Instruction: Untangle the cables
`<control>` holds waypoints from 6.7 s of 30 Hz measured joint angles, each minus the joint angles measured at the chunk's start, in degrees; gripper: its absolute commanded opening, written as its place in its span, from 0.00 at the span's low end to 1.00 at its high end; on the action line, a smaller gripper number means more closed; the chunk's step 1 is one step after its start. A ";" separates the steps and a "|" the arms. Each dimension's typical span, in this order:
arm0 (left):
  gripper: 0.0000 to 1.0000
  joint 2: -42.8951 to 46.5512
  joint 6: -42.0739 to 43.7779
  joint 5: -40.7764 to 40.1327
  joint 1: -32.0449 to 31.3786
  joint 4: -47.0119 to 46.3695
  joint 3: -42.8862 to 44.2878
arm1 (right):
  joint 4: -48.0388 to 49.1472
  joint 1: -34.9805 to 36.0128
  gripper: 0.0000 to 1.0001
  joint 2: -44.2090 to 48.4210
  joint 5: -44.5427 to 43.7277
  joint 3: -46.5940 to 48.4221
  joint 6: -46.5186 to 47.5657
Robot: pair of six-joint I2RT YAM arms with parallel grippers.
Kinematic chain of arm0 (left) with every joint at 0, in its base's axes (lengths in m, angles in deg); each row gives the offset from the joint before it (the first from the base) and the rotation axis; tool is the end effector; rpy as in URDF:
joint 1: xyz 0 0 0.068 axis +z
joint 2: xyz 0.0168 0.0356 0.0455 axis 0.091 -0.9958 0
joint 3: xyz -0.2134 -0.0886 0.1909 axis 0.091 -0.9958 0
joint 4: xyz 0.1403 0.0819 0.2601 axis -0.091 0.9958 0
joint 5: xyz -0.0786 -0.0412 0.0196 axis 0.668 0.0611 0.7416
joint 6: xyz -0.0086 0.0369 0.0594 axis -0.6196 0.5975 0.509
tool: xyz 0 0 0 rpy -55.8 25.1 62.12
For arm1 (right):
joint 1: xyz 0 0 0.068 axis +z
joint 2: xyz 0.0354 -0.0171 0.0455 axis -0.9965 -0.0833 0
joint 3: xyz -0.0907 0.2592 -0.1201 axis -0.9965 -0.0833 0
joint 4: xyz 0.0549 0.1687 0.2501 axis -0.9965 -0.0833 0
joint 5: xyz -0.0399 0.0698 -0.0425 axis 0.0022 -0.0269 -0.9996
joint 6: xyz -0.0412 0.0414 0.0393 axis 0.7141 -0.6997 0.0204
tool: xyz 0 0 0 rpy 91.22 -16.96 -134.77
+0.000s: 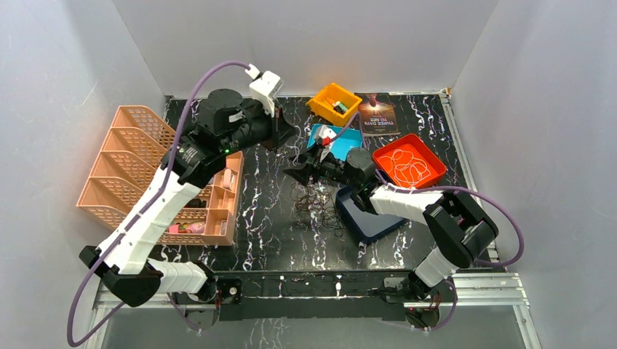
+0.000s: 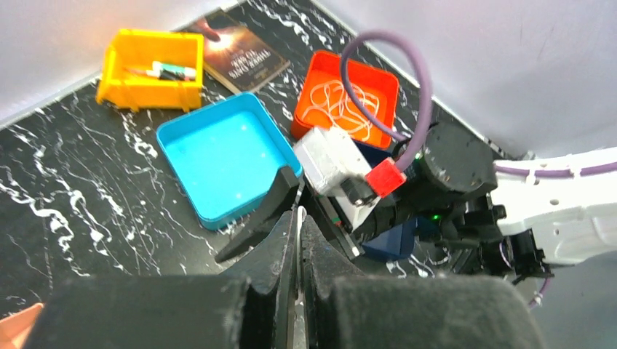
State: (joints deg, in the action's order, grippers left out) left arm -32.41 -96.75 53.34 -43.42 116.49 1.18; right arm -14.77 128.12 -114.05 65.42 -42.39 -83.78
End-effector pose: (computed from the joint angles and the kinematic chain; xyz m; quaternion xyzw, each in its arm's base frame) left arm 0.2476 -0.2109 0.5166 0.2685 0.7151 -0.3275 0.5561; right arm 0.2715 0.2849 0.2640 -0.3356 0.5530 0.4550 0.6119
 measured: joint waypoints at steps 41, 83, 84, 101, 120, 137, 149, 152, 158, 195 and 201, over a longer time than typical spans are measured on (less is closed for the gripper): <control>0.00 -4.46 5.44 -15.69 0.00 -2.08 29.22 | -4.63 4.09 0.51 -11.13 0.31 -8.46 -5.64; 0.00 -5.44 3.63 0.07 0.00 -1.55 16.48 | 3.85 4.11 0.81 16.72 -9.51 7.63 10.71; 0.00 -5.44 3.63 0.26 0.00 -1.55 16.35 | 3.85 4.11 0.80 16.46 -9.55 7.74 10.71; 0.00 -4.92 3.39 4.66 0.00 -1.51 14.36 | 2.97 4.11 0.26 9.73 -12.50 11.72 10.08; 0.46 -1.75 1.99 4.70 0.00 -4.20 7.89 | -12.85 4.11 0.00 14.84 -21.79 12.44 10.05; 0.74 1.42 1.53 3.82 0.00 -5.33 4.42 | -31.65 3.10 0.00 18.80 -37.77 18.36 15.19; 0.76 1.36 1.53 2.25 0.00 -5.20 2.21 | -42.60 -5.05 0.00 19.56 -41.66 23.85 14.43; 0.76 1.33 1.51 1.64 0.00 -5.20 1.07 | -44.83 -6.73 0.00 20.48 -42.38 25.94 14.25; 0.77 0.48 1.51 1.27 0.00 -5.11 0.35 | -47.80 -9.18 0.00 22.82 -44.83 29.14 14.56; 0.78 -1.44 1.29 1.46 0.00 -4.72 -2.45 | -48.92 -37.55 0.00 11.23 -40.17 21.59 2.99; 0.78 -1.57 1.29 1.66 0.00 -4.81 -3.02 | -50.16 -37.64 0.00 11.41 -40.94 14.51 -0.87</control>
State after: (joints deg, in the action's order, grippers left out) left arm -33.98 -95.46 55.00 -43.42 111.68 -1.84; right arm -64.94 90.48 -102.65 24.48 -27.88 -84.66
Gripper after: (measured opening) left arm 0.779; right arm 0.021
